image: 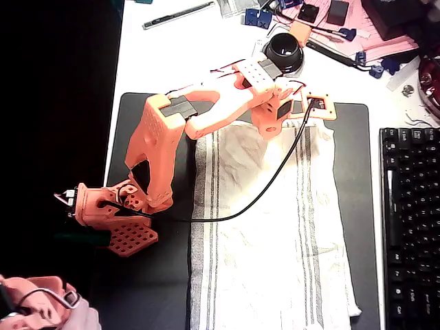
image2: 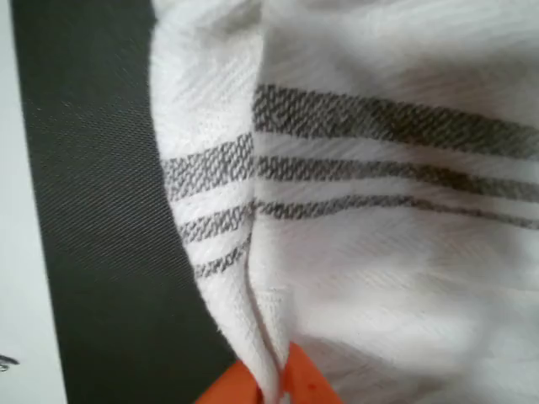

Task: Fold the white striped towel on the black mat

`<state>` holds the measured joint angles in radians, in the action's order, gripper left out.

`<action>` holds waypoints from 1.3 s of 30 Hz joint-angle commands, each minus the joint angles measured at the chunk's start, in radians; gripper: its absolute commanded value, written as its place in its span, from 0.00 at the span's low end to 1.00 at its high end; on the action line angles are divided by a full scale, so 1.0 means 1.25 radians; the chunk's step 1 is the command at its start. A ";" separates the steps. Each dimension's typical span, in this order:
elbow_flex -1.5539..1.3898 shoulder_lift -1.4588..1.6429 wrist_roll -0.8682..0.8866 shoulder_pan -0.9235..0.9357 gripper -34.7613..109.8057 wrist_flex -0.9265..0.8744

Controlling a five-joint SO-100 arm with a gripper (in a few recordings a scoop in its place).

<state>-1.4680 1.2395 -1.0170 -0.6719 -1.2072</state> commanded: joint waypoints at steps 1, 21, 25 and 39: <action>0.060 0.098 -0.001 -0.004 0.24 -0.048; 0.155 0.522 -0.179 0.415 0.24 -0.323; 0.072 0.601 -0.255 0.571 0.24 -0.301; -0.173 0.582 -0.394 0.956 0.24 -0.060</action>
<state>-1.6674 1.9650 -1.4818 0.4602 -1.3070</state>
